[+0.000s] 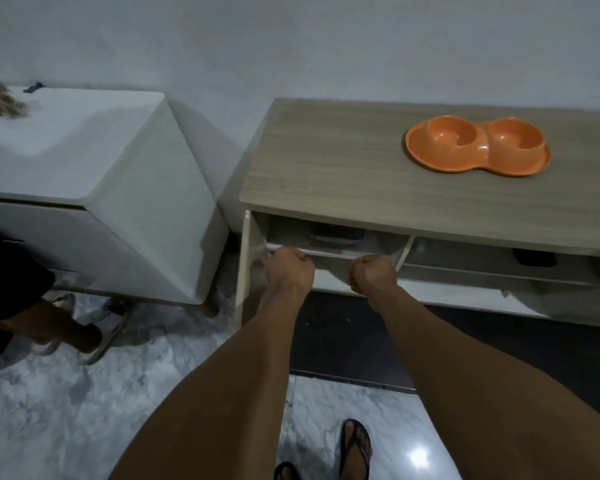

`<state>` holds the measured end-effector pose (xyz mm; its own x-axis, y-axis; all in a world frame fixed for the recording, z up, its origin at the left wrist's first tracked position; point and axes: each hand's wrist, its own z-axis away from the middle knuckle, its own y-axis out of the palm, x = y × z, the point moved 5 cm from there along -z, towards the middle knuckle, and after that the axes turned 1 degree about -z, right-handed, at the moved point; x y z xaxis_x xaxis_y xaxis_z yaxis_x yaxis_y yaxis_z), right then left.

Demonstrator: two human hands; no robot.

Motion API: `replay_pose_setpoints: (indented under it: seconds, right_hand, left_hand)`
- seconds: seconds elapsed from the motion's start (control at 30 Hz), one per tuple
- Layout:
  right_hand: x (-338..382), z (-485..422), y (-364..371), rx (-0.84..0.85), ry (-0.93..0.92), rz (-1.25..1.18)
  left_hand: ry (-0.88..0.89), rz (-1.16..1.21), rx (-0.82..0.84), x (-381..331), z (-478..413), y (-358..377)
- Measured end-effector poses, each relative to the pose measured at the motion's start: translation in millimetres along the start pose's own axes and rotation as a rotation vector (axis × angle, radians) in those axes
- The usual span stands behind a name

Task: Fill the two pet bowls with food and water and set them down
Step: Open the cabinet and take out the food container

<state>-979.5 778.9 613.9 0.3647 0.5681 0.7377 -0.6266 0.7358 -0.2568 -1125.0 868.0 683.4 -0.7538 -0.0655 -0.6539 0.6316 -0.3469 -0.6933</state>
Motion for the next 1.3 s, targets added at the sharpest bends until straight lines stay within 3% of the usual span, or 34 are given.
replay_pose_setpoints:
  seconds: [0.33, 0.57, 0.73, 1.3]
  right_hand:
    - [-26, -76, 3, -0.139, -0.09, -0.215]
    - [-31, -114, 15, -0.17, -0.25, -0.057]
    - [-37, -118, 26, -0.317, -0.233, -0.322]
    - [-37, -132, 45, -0.298, -0.273, -0.552]
  left_hand:
    - [-0.204, 0.27, -0.073, 23, -68, 73]
    - [-0.136, 0.426, -0.093, 45, -119, 110]
    - [-0.073, 0.567, -0.092, 51, -129, 127]
    - [0.044, 0.62, 0.022, 61, -138, 139]
